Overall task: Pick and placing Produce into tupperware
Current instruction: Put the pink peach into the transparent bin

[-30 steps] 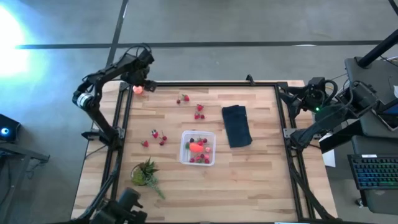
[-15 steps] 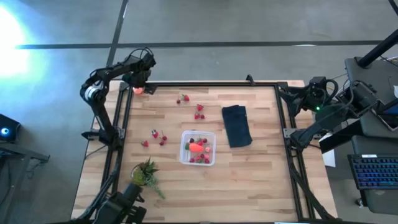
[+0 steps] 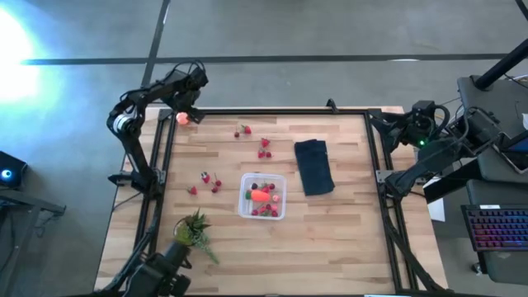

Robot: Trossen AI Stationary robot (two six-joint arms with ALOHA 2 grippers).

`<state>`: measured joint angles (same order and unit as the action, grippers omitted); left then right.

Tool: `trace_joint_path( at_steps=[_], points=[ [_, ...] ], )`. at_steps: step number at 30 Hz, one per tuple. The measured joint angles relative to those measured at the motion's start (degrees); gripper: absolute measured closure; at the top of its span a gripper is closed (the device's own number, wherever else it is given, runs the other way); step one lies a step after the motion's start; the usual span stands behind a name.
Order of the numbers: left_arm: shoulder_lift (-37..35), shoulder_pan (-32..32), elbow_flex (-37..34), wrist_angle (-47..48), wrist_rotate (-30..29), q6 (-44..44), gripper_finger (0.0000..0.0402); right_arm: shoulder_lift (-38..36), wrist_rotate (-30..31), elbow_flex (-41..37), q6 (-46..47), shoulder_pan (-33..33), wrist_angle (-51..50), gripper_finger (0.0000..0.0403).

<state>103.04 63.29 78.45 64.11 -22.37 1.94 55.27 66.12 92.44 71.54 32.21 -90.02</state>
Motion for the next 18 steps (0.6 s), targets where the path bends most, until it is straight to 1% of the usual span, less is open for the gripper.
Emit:
trace_joint_path(
  at_steps=[2,5,7,10,14,18],
  points=[
    [0.0,0.0,1.2,1.9,0.2,2.4,0.0149,0.0,0.1,0.0,-0.2,0.0,0.0,0.0177],
    [0.0,0.0,1.5,2.5,1.7,6.1,0.0149,0.0,0.1,0.0,-0.6,0.0,0.0,0.0177],
    [0.5,0.1,1.4,2.2,2.1,6.4,0.0149,0.0,0.1,0.0,-0.6,0.0,0.0,0.0177],
    [3.5,0.7,1.4,2.4,2.3,4.7,0.0149,0.0,0.1,0.0,-0.6,0.0,0.0,0.0177],
    [8.1,0.8,3.9,3.8,2.1,-0.8,0.0149,0.2,0.1,-0.2,0.4,0.0,0.0,0.0177],
    [11.2,0.8,5.9,4.8,1.6,-1.6,0.0149,0.6,-0.4,-0.4,1.6,0.0,0.0,0.0177]
  ],
)
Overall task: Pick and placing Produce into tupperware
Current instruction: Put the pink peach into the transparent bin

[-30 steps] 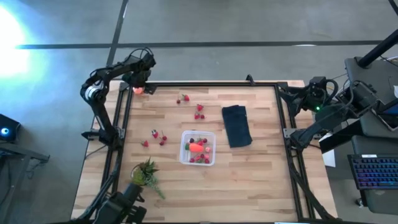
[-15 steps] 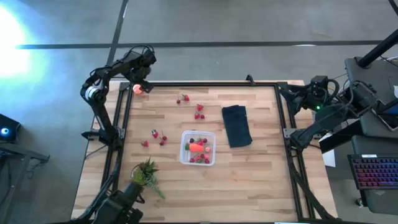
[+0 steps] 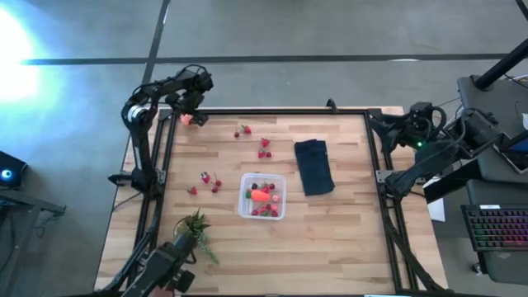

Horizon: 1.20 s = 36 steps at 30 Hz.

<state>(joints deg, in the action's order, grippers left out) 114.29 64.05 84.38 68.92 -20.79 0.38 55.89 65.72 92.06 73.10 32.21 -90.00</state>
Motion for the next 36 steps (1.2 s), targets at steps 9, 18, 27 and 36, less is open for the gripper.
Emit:
trace_joint_path(
  at_steps=[9,18,27,36],
  points=[
    [1.7,0.5,1.1,-0.7,-0.7,0.2,0.0149,0.8,-0.1,-0.1,0.4,0.0,0.0,0.0177],
    [1.7,0.5,1.0,-4.0,-0.5,0.4,0.0148,0.8,0.3,-0.1,0.4,0.0,0.0,0.0177],
    [1.8,0.5,0.3,-7.1,-0.4,0.4,0.0148,0.8,0.3,-0.1,0.4,0.0,0.0,0.0177],
    [1.8,0.6,-0.3,-7.4,-1.0,0.5,0.0149,0.8,0.3,-0.1,0.4,0.0,0.0,0.0177]
  ],
)
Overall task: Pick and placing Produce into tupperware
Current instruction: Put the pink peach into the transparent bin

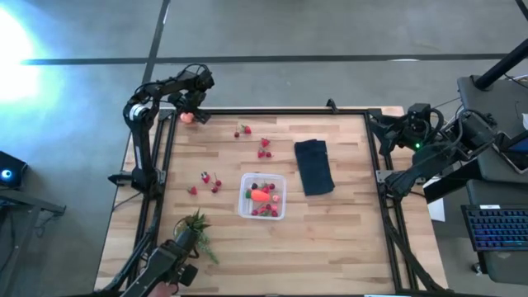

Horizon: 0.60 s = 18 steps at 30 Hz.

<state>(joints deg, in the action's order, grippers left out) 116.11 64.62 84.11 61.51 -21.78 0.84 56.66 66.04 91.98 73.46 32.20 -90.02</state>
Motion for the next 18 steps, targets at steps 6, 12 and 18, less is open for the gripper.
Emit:
trace_joint_path(
  at_steps=[6,12,18],
  points=[
    [0.0,0.0,0.0,0.6,-0.3,0.1,0.0167,0.0,0.0,0.0,0.0,0.0,0.0,0.0177],
    [0.0,-0.2,0.1,1.7,0.0,-0.3,0.0169,0.0,0.0,0.0,-0.2,0.0,0.0,0.0177],
    [-3.2,-2.3,0.2,2.5,0.5,-0.5,0.0149,-0.1,0.0,0.0,-0.7,0.0,0.0,0.0177]
  ],
)
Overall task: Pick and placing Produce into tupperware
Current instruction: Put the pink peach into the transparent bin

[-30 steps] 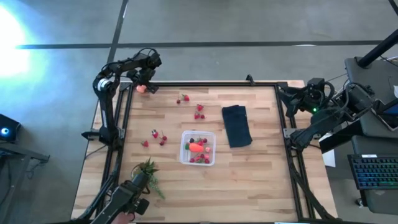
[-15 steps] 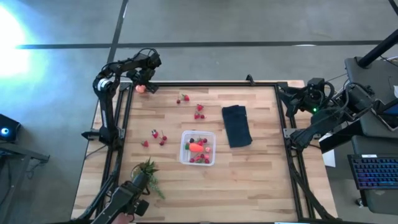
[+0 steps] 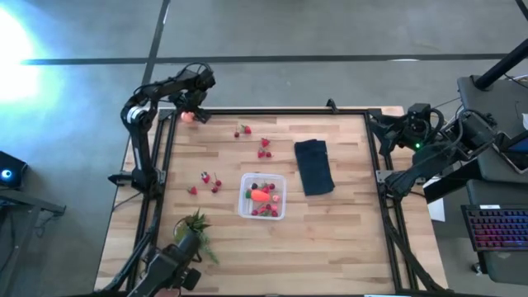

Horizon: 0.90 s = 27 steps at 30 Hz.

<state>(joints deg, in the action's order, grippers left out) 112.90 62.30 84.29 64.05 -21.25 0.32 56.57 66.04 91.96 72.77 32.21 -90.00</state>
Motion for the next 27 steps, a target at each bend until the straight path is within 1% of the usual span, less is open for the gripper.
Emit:
trace_joint_path(
  at_steps=[4,7,9,13,15,17,18,22,25,27],
  points=[
    [-4.5,-2.7,0.1,-0.1,2.6,-1.4,0.0167,-0.7,0.0,0.0,-0.7,0.0,0.0,0.0177],
    [-9.0,-5.5,0.1,-0.1,7.3,-3.0,0.0174,-0.8,0.0,0.0,-1.0,0.0,0.0,0.0177],
    [-12.1,-7.9,-0.1,0.1,12.1,-3.2,0.0174,-0.8,0.0,0.0,-1.3,0.0,0.0,0.0177],
    [-17.9,-15.3,0.0,1.0,20.7,-2.8,0.0167,-0.8,0.0,0.0,-2.3,0.0,0.0,0.0177],
    [-20.8,-20.0,0.0,0.9,24.8,-1.5,0.0166,-0.8,0.0,0.0,-2.7,0.0,0.0,0.0177],
    [-23.4,-25.2,0.0,0.7,27.7,-0.1,0.0165,-1.1,0.0,0.0,-2.8,0.0,0.0,0.0177],
    [-24.6,-28.0,0.0,0.4,28.5,0.5,0.0165,-1.1,0.0,0.0,-2.9,0.0,0.0,0.0177],
    [-27.8,-39.2,0.0,-1.8,28.9,1.5,0.0165,-1.4,-0.5,0.0,-3.7,0.0,0.0,0.0177],
    [-28.5,-46.7,0.0,-2.6,28.9,0.2,0.0165,-1.4,-1.6,0.0,-4.2,0.0,0.0,0.0177],
    [-28.3,-51.0,-0.3,-5.0,28.9,-1.1,0.0164,-1.4,-2.0,0.0,-4.6,0.0,0.0,0.0177]
  ],
)
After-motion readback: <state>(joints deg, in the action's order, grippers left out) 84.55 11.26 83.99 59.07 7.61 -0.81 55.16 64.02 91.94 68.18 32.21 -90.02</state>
